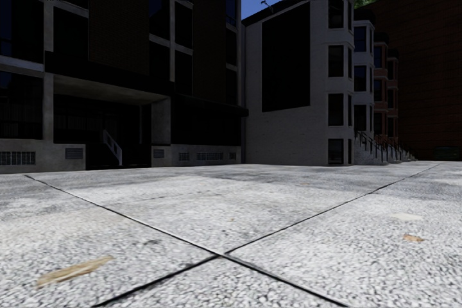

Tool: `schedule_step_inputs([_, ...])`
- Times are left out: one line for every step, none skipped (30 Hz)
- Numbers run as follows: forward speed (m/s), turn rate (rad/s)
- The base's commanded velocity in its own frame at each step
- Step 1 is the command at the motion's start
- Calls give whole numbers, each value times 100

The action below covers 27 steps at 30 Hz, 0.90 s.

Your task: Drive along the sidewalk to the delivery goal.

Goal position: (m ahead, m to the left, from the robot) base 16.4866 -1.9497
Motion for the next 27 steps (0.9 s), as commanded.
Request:
schedule_step_inputs([200, -115])
schedule_step_inputs([200, -3])
schedule_step_inputs([200, 0])
schedule_step_inputs([200, 0])
schedule_step_inputs([200, 0])
schedule_step_inputs([200, 0])
schedule_step_inputs([200, 0])
schedule_step_inputs([200, 0])
schedule_step_inputs([200, 0])
schedule_step_inputs([200, 0])
schedule_step_inputs([200, 0])
schedule_step_inputs([200, 0])
schedule_step_inputs([200, 0])
schedule_step_inputs([200, 0])
schedule_step_inputs([200, 0])
schedule_step_inputs([200, 0])
schedule_step_inputs([200, 0])
schedule_step_inputs([200, 0])
schedule_step_inputs([200, 0])
schedule_step_inputs([200, 0])
schedule_step_inputs([200, 0])
schedule_step_inputs([200, 0])
schedule_step_inputs([200, 0])
schedule_step_inputs([200, 0])
schedule_step_inputs([200, 0])
schedule_step_inputs([200, 0])
schedule_step_inputs([200, 0])
